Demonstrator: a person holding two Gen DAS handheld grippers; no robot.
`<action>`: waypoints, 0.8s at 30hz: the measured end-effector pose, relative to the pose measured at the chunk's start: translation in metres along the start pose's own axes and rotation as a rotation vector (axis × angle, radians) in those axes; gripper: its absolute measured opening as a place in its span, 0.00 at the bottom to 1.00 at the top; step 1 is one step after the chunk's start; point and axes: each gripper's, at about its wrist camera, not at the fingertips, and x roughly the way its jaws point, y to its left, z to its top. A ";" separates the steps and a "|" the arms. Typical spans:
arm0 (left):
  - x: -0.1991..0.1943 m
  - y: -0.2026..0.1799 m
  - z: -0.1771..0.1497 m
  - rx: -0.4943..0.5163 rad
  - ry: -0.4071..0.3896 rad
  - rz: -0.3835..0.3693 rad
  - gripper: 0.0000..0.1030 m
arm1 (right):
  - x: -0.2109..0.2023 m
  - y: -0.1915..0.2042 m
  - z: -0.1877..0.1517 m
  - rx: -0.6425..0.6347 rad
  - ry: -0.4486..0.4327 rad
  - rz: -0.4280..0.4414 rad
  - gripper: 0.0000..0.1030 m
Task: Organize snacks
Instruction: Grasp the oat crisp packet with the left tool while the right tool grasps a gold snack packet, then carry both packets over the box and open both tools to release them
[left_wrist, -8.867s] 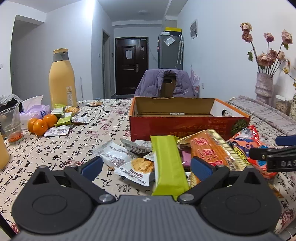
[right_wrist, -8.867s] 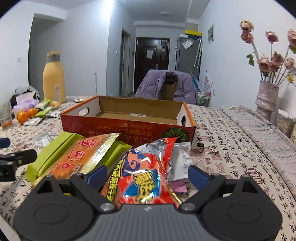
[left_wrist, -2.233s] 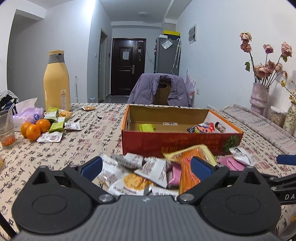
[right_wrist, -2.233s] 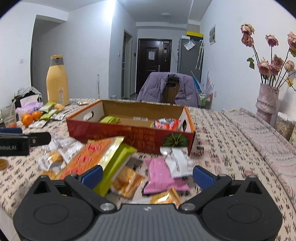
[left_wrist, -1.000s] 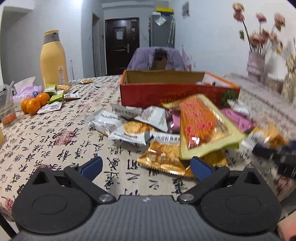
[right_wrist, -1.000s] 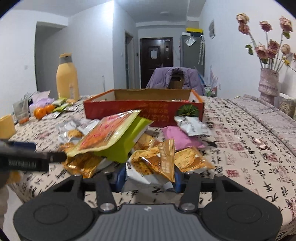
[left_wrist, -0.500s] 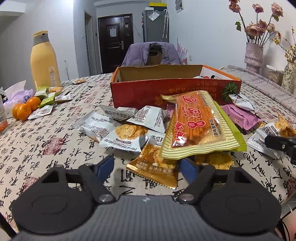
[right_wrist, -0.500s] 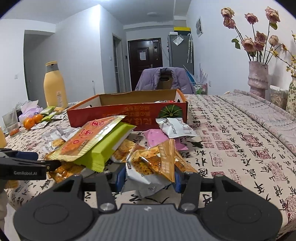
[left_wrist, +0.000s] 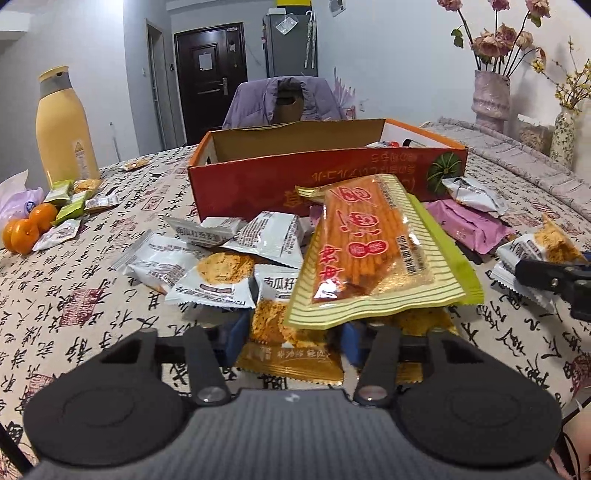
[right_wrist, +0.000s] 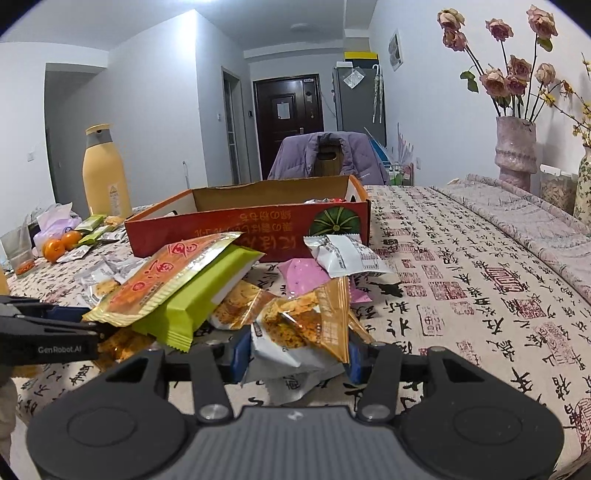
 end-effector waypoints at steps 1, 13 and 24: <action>-0.001 0.001 0.000 -0.008 -0.004 -0.005 0.43 | 0.000 0.000 0.000 0.000 0.000 0.000 0.47; -0.022 0.001 0.002 0.010 -0.082 0.054 0.39 | -0.001 0.003 0.001 -0.009 -0.001 0.004 0.47; -0.045 0.003 0.019 0.022 -0.194 0.120 0.39 | -0.009 0.007 0.007 -0.020 -0.025 0.003 0.47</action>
